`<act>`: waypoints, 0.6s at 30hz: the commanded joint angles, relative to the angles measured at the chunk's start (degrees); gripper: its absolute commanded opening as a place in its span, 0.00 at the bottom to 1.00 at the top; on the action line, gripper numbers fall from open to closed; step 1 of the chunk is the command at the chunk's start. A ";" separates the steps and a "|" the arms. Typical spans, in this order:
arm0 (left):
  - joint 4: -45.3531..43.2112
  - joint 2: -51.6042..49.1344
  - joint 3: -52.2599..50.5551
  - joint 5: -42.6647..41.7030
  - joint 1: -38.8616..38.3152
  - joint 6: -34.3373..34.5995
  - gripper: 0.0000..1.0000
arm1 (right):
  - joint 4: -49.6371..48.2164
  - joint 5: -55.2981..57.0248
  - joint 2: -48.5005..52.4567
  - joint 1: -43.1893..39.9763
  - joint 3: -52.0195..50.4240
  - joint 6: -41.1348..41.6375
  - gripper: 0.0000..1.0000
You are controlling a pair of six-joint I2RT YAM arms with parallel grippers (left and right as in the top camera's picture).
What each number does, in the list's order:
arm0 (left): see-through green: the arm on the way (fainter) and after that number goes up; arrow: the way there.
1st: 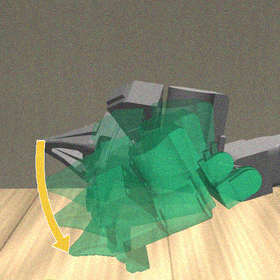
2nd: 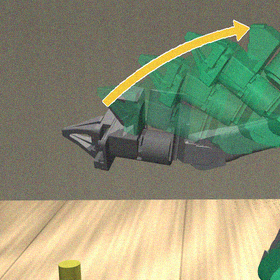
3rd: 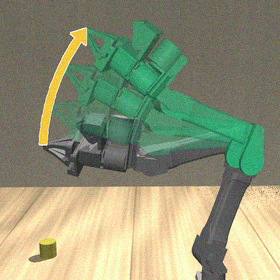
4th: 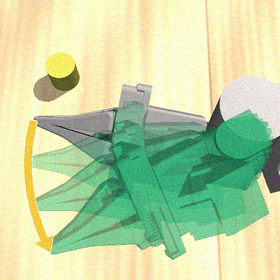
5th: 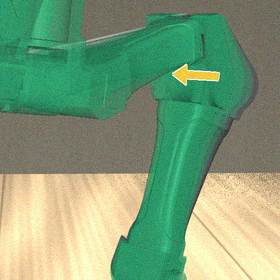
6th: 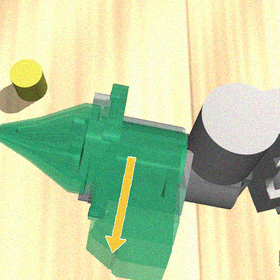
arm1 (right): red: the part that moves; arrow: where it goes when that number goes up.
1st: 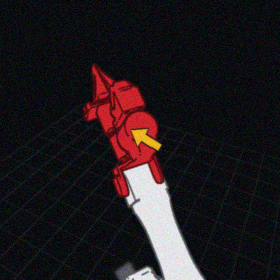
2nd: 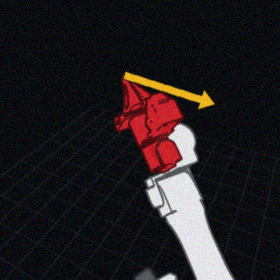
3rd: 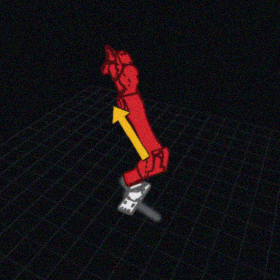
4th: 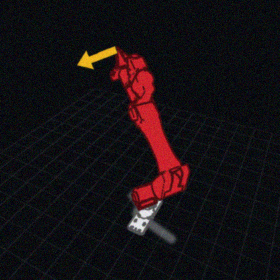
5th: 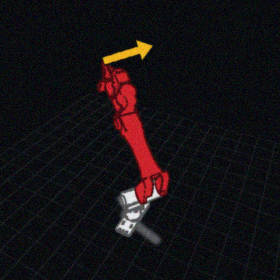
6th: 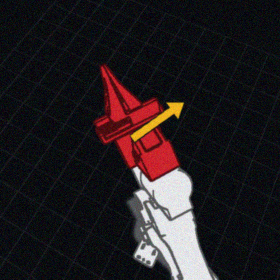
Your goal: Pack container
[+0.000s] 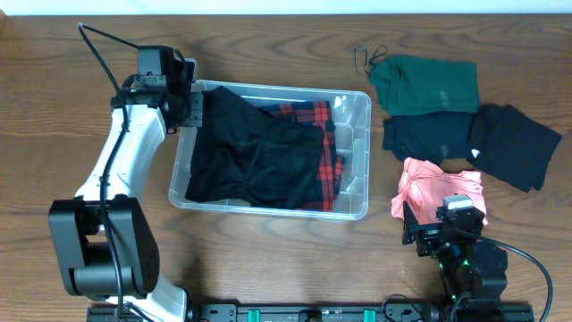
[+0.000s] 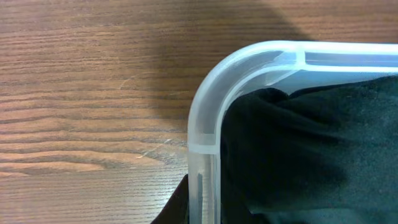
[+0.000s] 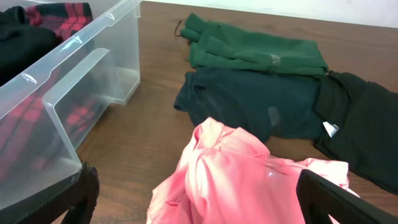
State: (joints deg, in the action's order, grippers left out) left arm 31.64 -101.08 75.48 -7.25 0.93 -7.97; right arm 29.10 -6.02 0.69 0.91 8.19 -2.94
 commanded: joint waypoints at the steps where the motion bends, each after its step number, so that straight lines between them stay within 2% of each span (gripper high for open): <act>1: -1.36 -0.46 0.74 2.21 0.85 3.87 0.09 | 0.04 -0.42 -0.35 -0.46 -0.15 0.74 0.99; 10: -1.68 -2.12 0.76 4.52 1.42 8.07 0.09 | 0.04 -0.44 -0.35 -0.46 -0.15 0.74 0.99; 15: -2.40 -2.10 1.07 4.46 1.42 8.04 0.17 | 0.04 -0.44 -0.35 -0.46 -0.15 0.74 0.99; 18: -0.02 -1.68 2.51 2.64 1.42 8.07 0.49 | 0.04 -0.44 -0.35 -0.46 -0.15 0.74 0.99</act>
State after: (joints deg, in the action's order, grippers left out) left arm 30.39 -102.45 75.70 -5.10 1.78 -1.28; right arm 29.10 -6.02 0.67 0.91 8.19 -2.94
